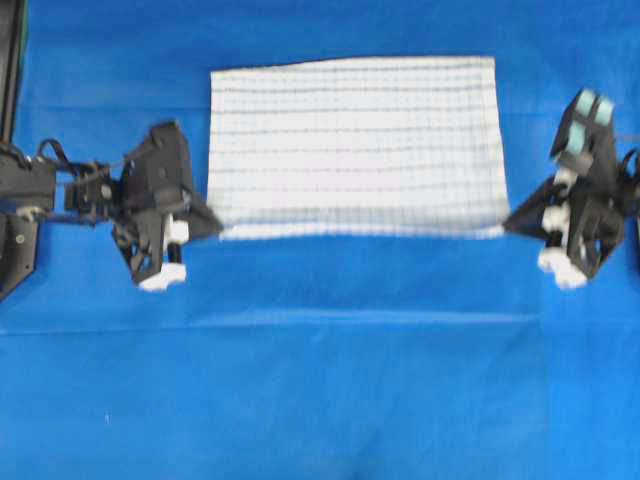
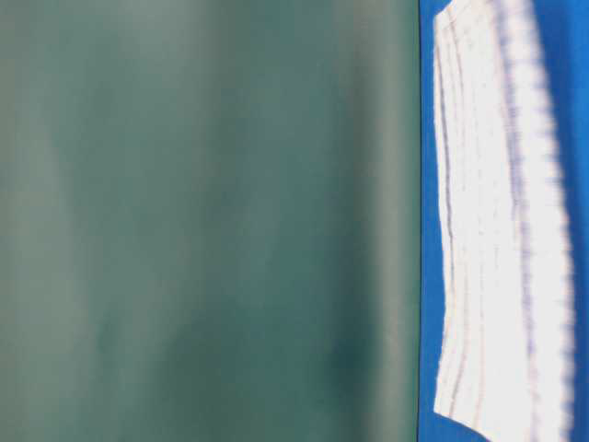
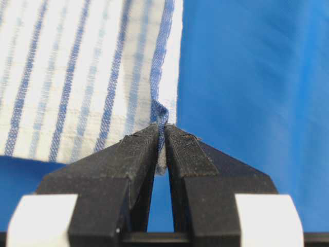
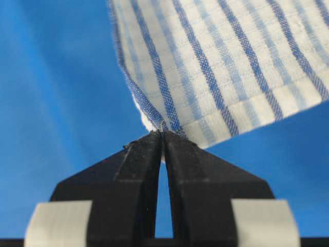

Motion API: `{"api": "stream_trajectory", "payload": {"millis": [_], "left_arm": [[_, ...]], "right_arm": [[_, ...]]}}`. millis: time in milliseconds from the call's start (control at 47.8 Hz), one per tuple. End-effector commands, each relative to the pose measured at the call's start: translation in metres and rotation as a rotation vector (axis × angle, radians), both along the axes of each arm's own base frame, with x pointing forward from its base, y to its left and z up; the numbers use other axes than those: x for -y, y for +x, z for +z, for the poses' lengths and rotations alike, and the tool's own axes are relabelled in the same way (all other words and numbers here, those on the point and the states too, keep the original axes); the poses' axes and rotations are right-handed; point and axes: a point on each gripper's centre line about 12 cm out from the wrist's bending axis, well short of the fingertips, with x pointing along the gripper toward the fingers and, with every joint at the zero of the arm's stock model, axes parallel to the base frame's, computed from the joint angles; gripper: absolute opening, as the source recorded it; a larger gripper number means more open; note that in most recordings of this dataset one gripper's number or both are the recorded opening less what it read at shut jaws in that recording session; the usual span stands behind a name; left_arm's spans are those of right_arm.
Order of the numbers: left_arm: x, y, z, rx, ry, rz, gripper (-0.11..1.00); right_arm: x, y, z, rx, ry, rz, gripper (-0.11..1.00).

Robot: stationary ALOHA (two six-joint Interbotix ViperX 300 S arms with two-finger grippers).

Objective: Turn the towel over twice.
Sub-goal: 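Swing the held edge over and lay it down at the near side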

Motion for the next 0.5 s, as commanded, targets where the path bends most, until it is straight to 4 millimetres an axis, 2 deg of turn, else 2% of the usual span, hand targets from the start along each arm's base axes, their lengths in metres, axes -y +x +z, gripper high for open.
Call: {"api": "stream_trajectory", "payload": {"millis": [0, 105, 251, 481], "left_arm": [[0.021, 0.003, -0.001, 0.008, -0.024, -0.049, 0.04], [0.041, 0.002, -0.005, 0.002, -0.049, -0.095, 0.04], [0.058, 0.000, -0.009, -0.005, -0.072, -0.134, 0.04], [0.066, 0.000, -0.010, -0.005, -0.086, -0.144, 0.04]], "right_arm": [[-0.019, 0.007, -0.002, 0.001, 0.027, 0.052, 0.05], [-0.039, 0.012, -0.010, -0.020, 0.057, 0.095, 0.05], [-0.054, 0.019, -0.016, -0.043, 0.060, 0.141, 0.05], [-0.062, 0.023, -0.018, -0.059, 0.058, 0.165, 0.05]]}}
